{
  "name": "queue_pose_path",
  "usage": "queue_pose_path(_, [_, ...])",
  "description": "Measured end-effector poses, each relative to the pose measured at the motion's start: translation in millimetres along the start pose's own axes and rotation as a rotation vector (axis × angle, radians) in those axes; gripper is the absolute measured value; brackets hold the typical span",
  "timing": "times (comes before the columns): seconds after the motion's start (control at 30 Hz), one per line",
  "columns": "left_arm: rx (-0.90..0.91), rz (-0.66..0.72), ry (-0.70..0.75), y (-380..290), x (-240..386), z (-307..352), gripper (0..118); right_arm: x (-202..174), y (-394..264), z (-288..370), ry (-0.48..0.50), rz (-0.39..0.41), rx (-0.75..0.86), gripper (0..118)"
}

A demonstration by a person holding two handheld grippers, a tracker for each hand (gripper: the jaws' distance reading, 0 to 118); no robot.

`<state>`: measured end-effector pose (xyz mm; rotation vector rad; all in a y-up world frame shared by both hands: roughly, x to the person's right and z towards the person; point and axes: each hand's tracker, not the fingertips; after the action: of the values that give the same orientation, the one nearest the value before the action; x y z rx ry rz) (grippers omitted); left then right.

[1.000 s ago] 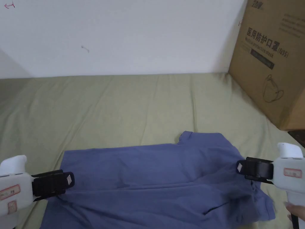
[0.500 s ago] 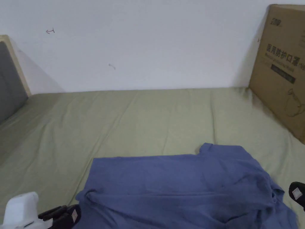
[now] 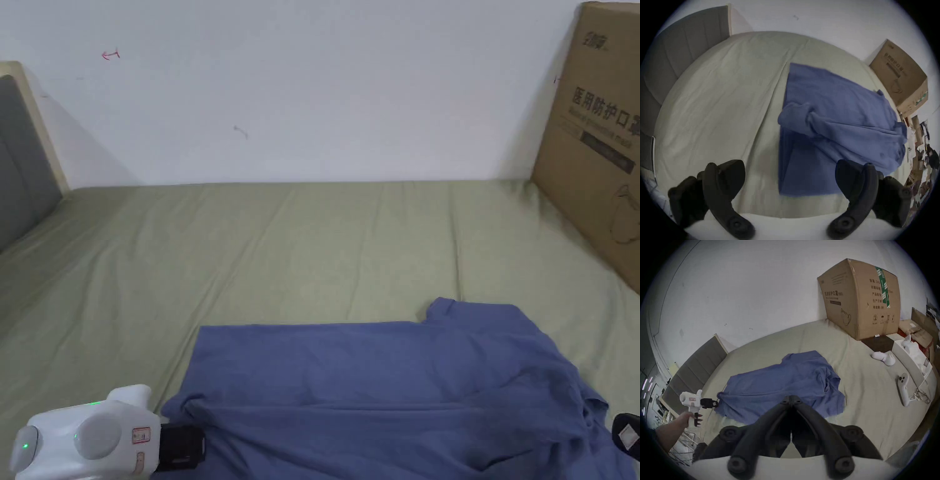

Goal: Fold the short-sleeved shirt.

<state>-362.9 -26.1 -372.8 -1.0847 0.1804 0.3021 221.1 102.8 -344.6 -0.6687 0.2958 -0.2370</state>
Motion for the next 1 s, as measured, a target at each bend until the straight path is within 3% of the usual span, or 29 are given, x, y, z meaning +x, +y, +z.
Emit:
queue_pose_path(0.1, [-0.081,-0.066,0.039,-9.4,11.4,-28.9,117,4.6,-0.7,-5.6,-0.031,0.001,-0.019,0])
queue_pose_path(0.17, [-0.027,-0.173,0.095,-12.9,27.7,-13.4,112,12.2,-0.3,-7.3,-0.068,0.014,-0.029,0])
queue_pose_path(0.23, [0.005,-0.169,0.059,-17.6,32.2,8.4,75,21.0,2.2,-15.2,-0.104,0.024,-0.047,0])
queue_pose_path(0.3, [0.063,-0.204,0.04,-20.6,32.2,25.9,6,40.5,2.5,-24.5,-0.119,0.011,-0.063,0])
queue_pose_path(0.33, [0.087,-0.222,0.076,-22.5,29.3,34.6,3,49.4,4.5,-31.6,-0.129,-0.007,-0.079,0])
queue_pose_path(0.4, [0.123,-0.17,-0.018,-24.5,14.5,53.4,3,67.9,7.9,-49.0,-0.147,-0.055,-0.121,5])
queue_pose_path(0.43, [0.141,-0.157,-0.039,-24.8,9.5,59.8,3,75.8,10.0,-58.7,-0.152,-0.064,-0.147,23])
queue_pose_path(0.47, [0.152,-0.132,-0.046,-24.7,4.8,65.6,3,83.6,12.5,-71.1,-0.171,-0.064,-0.182,57])
queue_pose_path(0.5, [0.155,-0.11,-0.061,-24.9,3.8,74.7,3,90.6,14.0,-84.1,-0.183,-0.061,-0.209,104])
queue_pose_path(0.53, [0.153,-0.083,-0.077,-25.8,0.6,79.1,3,97.4,14.1,-98.8,-0.19,-0.063,-0.268,117])
queue_pose_path(0.57, [0.154,-0.069,-0.089,-27.1,-1.8,81.6,3,104.1,12.0,-115.1,-0.202,-0.071,-0.328,118])
queue_pose_path(0.73, [0.128,-0.082,-0.081,-32.8,0.0,82.6,3,125.0,5.1,-168.4,-0.295,-0.099,-0.462,117])
queue_pose_path(0.8, [0.113,-0.076,-0.08,-32.3,0.5,79.8,3,123.6,-0.4,-181.4,-0.315,-0.045,-0.561,108])
queue_pose_path(0.83, [0.108,-0.074,-0.079,-33.1,0.7,78.8,3,117.1,-2.9,-183.7,-0.331,0.017,-0.592,98])
queue_pose_path(0.87, [0.102,-0.07,-0.082,-33.9,1.1,78.4,3,108.8,-1.7,-179.9,-0.356,0.104,-0.567,96])
queue_pose_path(0.9, [0.104,-0.066,-0.082,-31.4,0.4,78.3,3,100.8,3.1,-172.6,-0.315,0.138,-0.522,79])
queue_pose_path(0.97, [0.112,-0.06,-0.086,-31.1,2.5,80.2,3,84.5,6.0,-162.7,-0.241,0.161,-0.524,19])
queue_pose_path(1.0, [0.116,-0.059,-0.089,-30.9,3.8,81.9,3,82.2,6.9,-159.0,-0.197,0.146,-0.528,4])
